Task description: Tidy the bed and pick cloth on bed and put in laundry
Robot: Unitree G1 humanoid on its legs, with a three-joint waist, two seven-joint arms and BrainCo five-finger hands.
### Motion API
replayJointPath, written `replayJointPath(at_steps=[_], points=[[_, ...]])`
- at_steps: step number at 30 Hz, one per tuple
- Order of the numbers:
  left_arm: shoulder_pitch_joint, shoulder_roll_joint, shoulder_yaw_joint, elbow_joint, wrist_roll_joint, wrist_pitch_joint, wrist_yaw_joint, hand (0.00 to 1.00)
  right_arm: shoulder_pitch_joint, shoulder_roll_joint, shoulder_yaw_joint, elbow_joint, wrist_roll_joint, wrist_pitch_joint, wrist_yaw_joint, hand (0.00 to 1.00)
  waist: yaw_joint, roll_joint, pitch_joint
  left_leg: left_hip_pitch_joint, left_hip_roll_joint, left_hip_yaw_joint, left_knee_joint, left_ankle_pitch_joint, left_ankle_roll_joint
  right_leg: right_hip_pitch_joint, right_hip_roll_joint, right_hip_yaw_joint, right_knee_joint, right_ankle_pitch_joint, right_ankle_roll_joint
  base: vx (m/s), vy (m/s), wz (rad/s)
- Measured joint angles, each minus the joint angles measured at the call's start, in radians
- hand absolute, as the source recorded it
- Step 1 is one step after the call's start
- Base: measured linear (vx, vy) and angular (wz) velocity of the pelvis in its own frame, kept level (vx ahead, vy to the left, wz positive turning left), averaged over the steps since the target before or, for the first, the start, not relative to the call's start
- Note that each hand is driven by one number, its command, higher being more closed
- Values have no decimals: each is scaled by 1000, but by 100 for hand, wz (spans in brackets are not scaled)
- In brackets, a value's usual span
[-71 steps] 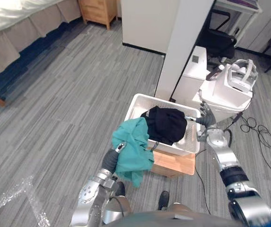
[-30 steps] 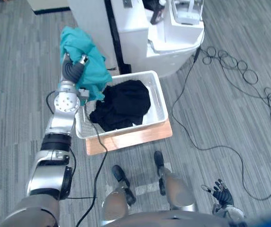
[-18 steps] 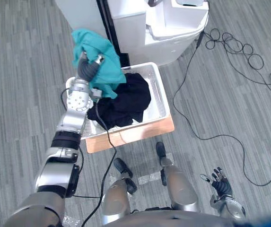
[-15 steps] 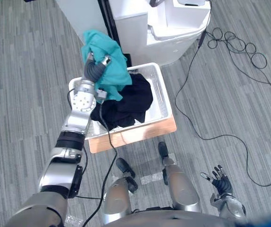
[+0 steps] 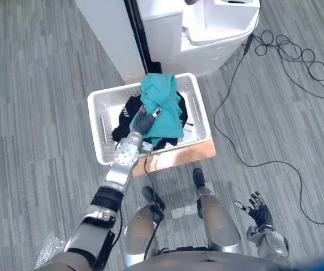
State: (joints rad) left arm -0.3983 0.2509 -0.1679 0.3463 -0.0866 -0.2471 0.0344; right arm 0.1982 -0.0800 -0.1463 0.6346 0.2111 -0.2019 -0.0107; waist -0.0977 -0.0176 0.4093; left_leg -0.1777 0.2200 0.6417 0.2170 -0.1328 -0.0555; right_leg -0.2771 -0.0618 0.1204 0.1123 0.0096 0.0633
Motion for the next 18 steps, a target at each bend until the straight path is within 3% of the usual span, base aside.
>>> replayJointPath(at_steps=[7,12,18], points=[[7,0,-26,-16,0,48,52,0,-1,0,-6,11,-1,0,-1,0,-1,4,-2,-14,21,0,30,1,-1,-4,10,-5,2,0,-1,17,-40,0],[7,35,-15,-16,-5,48,93,0,-1,1,-7,17,-1,1,-1,0,-3,10,-5,-8,16,-21,27,7,2,3,6,-21,10,0,-1,17,-3,10],[11,54,49,-12,-42,49,83,0,-1,0,-9,51,-1,3,-1,0,1,21,-43,20,-7,-27,-22,36,2,16,-3,-28,10,0,0,3,-7,6]])
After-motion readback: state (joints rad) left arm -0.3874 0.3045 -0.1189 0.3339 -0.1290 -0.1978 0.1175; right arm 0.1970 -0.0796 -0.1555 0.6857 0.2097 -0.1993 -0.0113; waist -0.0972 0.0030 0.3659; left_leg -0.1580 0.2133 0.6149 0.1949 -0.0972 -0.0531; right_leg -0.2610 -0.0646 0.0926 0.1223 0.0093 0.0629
